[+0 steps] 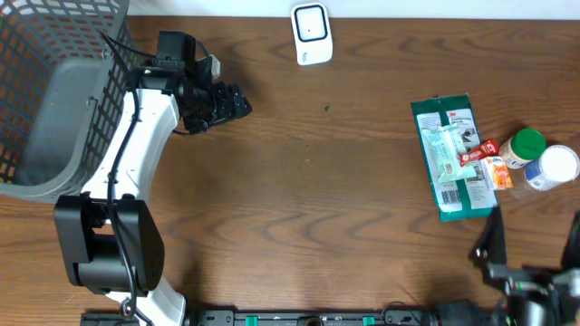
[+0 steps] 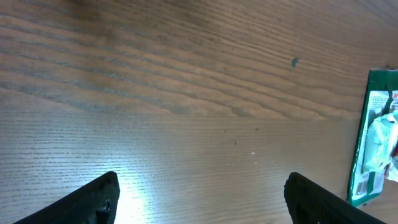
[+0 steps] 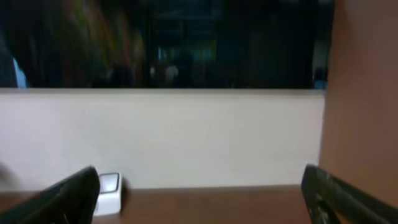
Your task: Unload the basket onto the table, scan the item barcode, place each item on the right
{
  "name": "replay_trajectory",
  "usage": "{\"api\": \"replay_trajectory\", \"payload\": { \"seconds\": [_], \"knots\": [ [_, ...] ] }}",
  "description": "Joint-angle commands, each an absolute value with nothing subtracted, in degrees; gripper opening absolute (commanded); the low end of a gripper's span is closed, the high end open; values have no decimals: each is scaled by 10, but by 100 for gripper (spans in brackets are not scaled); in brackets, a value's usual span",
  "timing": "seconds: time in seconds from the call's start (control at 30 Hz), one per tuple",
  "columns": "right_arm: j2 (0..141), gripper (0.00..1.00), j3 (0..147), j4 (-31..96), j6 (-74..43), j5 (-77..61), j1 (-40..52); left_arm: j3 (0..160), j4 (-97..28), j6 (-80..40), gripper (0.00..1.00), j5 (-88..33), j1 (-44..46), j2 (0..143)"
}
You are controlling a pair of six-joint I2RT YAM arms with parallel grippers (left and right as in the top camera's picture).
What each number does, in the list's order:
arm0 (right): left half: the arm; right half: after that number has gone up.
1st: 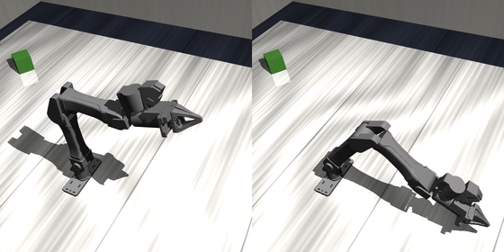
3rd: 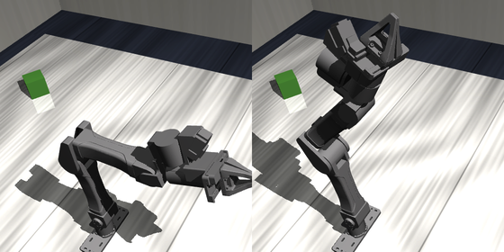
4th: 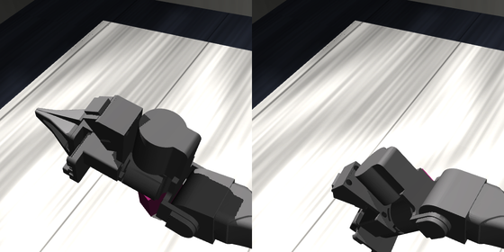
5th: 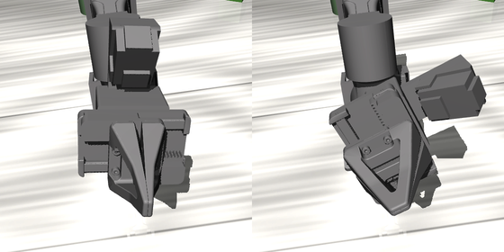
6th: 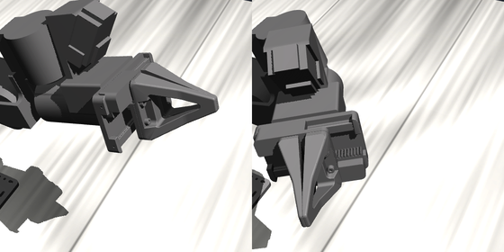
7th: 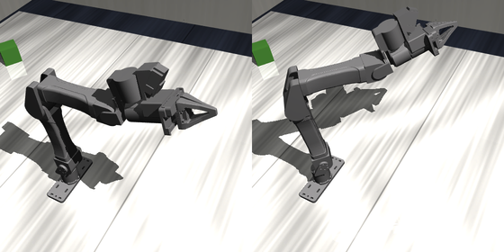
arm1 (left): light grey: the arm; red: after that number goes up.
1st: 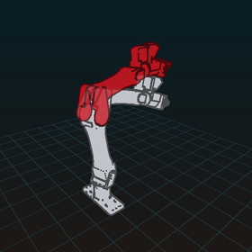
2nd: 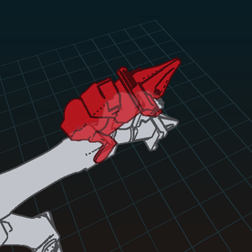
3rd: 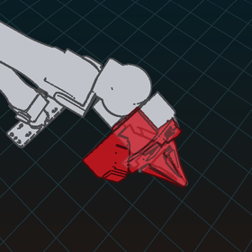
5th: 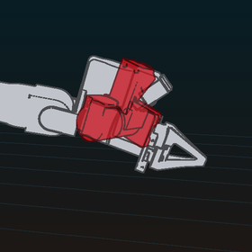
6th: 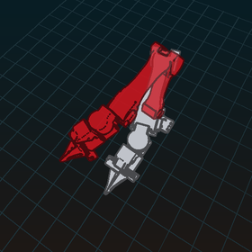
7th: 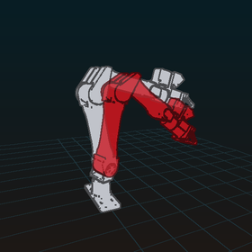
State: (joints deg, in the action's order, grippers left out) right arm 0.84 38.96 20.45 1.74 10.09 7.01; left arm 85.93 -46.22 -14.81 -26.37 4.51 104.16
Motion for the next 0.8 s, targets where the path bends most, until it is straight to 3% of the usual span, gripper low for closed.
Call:
{"api": "replay_trajectory", "payload": {
  "seconds": [0.0,0.17,0.33,0.6,0.77],
  "knots": [
    [4,99,300,102,18,90,72,871,-463,-147,86,-256,45,1042],
    [4,99,149,-116,17,62,72,871,-463,-147,85,-256,45,1042],
    [3,99,57,-200,2,55,71,871,-463,-147,85,-256,45,1042],
    [3,99,3,-149,-4,57,66,871,-463,-147,86,-256,45,1042],
    [3,99,3,22,-4,57,64,871,-463,-147,86,-256,45,1042]
  ]
}}
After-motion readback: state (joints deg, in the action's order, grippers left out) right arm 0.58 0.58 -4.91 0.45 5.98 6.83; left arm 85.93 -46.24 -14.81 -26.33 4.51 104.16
